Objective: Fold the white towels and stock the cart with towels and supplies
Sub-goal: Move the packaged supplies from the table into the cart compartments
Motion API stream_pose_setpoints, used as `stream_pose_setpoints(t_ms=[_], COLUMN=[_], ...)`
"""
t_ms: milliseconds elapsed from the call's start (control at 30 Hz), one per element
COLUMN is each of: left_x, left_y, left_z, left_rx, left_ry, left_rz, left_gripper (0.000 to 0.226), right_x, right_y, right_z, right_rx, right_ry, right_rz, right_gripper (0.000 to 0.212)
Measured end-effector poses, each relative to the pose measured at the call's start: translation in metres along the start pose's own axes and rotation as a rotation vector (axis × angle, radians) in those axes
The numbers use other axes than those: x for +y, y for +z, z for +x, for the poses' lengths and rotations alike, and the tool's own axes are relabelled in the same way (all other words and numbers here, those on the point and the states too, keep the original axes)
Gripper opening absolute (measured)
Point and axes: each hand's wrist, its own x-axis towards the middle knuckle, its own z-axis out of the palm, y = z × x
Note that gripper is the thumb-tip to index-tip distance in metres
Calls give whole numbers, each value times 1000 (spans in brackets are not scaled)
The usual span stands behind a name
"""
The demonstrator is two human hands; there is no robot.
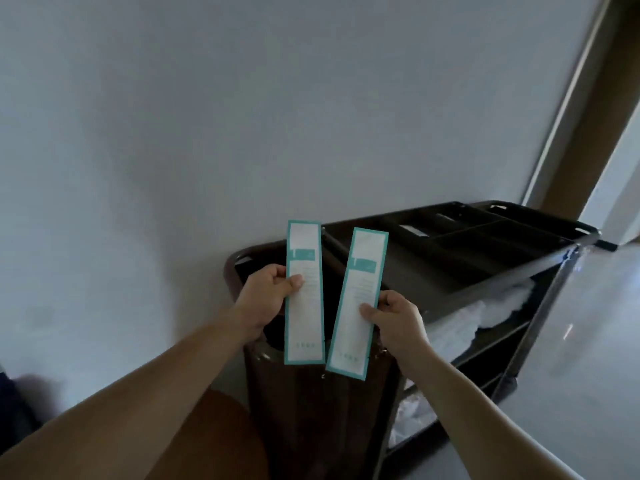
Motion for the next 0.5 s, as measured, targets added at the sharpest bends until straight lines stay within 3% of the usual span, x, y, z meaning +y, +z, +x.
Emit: stream_pose_setpoints(t_ms=[233, 500], left_x=[35, 48], left_y=[179, 298], left_z=[10, 56], left_rx=[-125, -186], left_ry=[-2, 16], left_rz=[-24, -21], left_gripper=[17, 11], right_x=[18, 35], right_y=[-172, -274], right_z=[35, 86], right_rx=[118, 205], right_ry=[15, 73], right_rz=[-15, -44], right_gripper=[7, 6])
